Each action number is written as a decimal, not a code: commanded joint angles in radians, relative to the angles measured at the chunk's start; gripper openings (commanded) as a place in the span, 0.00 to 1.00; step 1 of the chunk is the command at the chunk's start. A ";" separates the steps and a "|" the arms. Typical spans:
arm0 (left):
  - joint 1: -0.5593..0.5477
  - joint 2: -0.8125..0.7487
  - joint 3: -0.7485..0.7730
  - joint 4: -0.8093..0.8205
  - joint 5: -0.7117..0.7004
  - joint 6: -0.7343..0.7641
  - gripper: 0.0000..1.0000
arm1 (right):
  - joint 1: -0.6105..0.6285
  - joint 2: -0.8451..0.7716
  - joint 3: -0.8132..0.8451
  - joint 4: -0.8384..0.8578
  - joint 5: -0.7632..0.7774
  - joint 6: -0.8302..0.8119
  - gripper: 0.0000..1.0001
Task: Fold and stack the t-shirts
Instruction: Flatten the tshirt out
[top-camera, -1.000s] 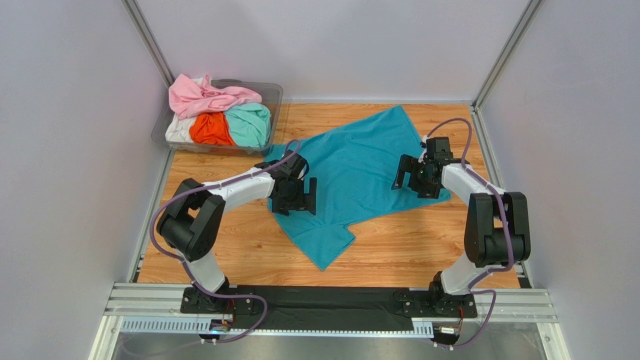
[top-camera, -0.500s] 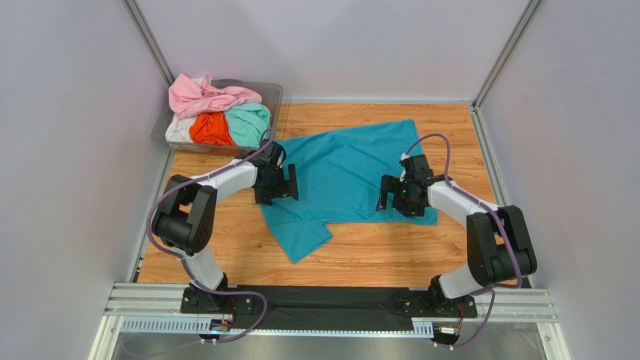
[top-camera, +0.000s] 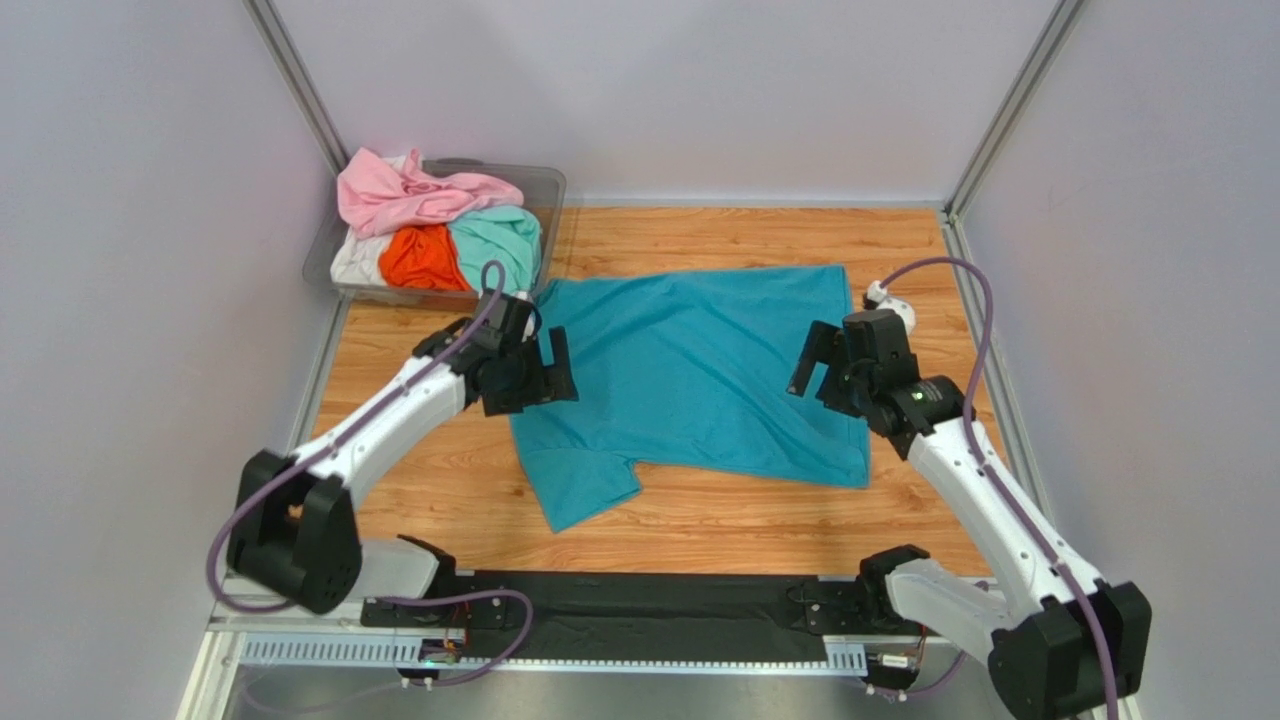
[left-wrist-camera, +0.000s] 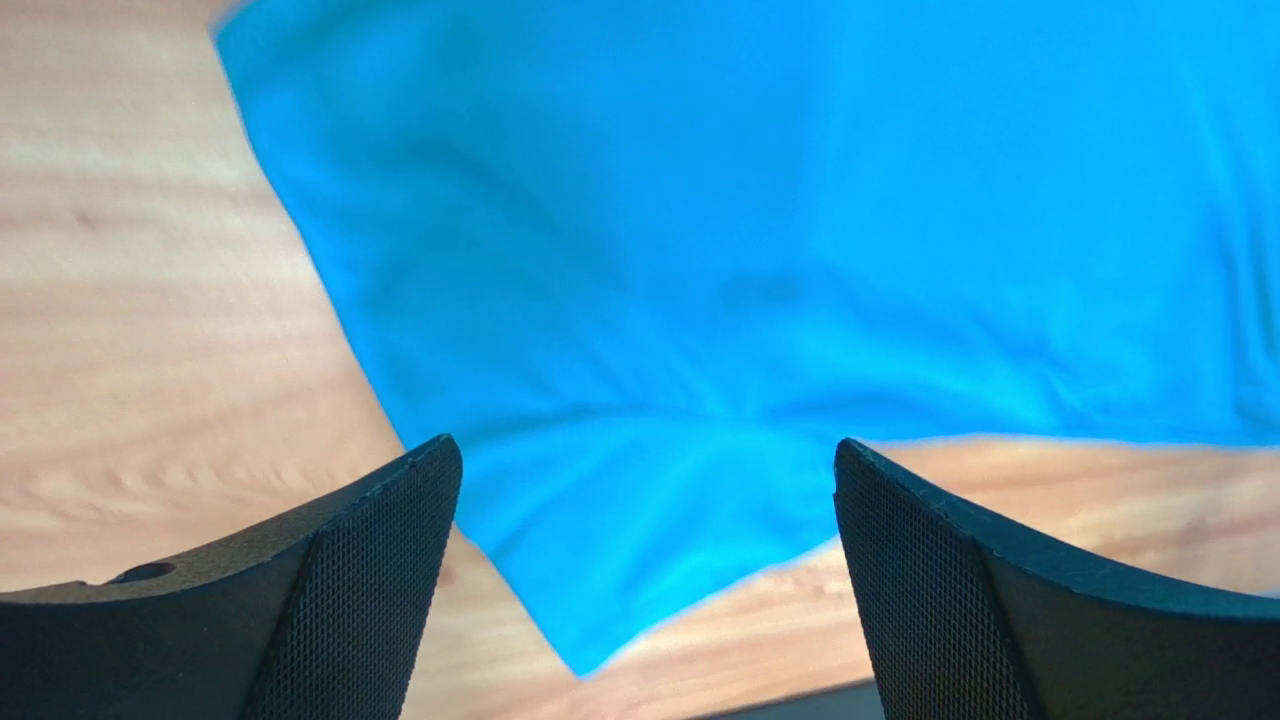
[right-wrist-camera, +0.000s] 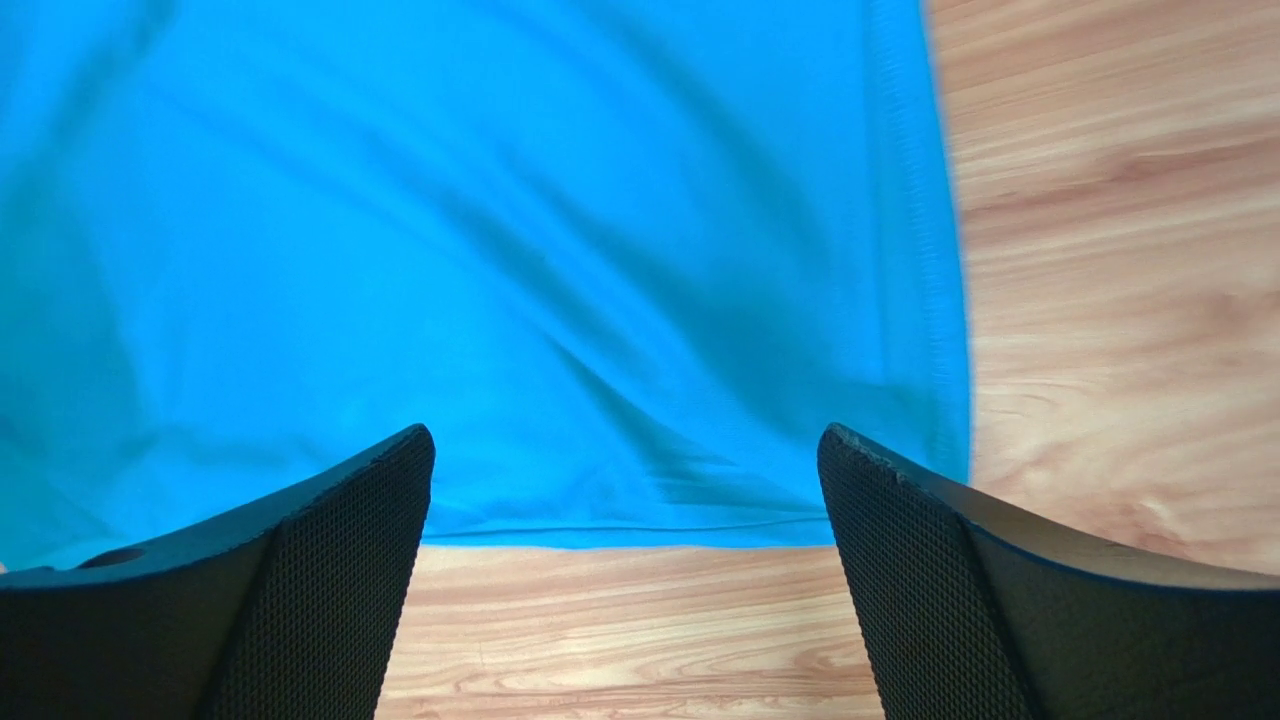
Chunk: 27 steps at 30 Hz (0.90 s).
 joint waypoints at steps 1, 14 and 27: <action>-0.099 -0.153 -0.119 -0.102 -0.019 -0.096 1.00 | -0.024 -0.066 0.009 -0.087 0.173 0.070 1.00; -0.311 -0.365 -0.474 -0.052 0.077 -0.380 0.85 | -0.056 -0.241 -0.121 -0.142 0.202 0.126 1.00; -0.327 -0.189 -0.481 0.060 0.042 -0.398 0.54 | -0.057 -0.224 -0.180 -0.162 0.176 0.166 1.00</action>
